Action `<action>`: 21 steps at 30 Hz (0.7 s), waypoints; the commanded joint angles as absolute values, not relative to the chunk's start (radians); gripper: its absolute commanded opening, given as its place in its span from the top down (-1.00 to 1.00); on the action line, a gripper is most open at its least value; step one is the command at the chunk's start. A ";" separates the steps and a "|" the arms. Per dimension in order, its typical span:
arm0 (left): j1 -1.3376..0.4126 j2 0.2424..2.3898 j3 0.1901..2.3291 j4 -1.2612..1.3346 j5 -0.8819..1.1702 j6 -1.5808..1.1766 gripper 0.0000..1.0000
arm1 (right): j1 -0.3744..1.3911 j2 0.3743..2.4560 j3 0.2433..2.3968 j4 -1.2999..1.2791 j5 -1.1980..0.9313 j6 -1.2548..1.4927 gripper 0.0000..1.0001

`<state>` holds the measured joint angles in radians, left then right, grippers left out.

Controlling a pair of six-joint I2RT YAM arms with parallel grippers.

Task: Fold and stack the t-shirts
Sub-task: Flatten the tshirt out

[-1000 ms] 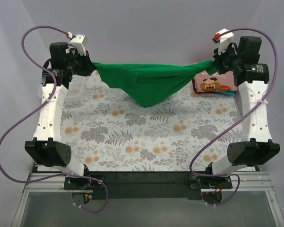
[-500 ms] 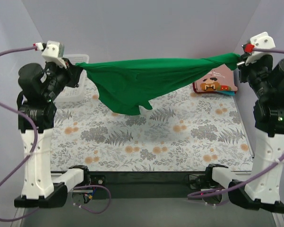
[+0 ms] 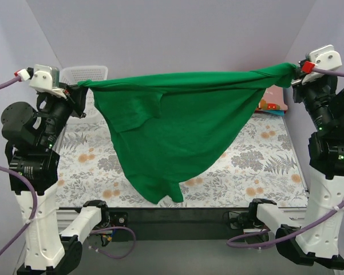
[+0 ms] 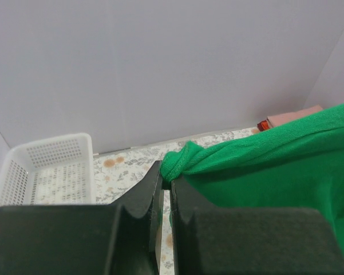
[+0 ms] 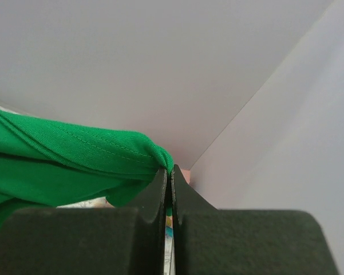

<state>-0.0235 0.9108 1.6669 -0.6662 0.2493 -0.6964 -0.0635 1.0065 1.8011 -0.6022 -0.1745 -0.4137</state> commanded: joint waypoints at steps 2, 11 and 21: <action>-0.012 0.971 1.564 -0.663 0.192 -0.712 1.00 | -0.077 1.051 1.686 -0.545 -0.170 -0.411 0.97; -0.012 1.430 1.443 -0.396 0.212 -0.787 1.00 | 0.042 1.565 1.700 -0.531 -0.190 -0.381 0.63; 0.071 1.945 1.952 -0.620 0.336 -0.769 -0.18 | 0.067 1.904 1.938 -0.712 -0.271 -0.385 -0.97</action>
<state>0.0490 2.1548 1.9835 -0.5743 0.2733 -0.8143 0.0750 2.1082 2.0296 -0.6861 -0.1928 -0.3550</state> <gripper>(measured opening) 0.589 0.983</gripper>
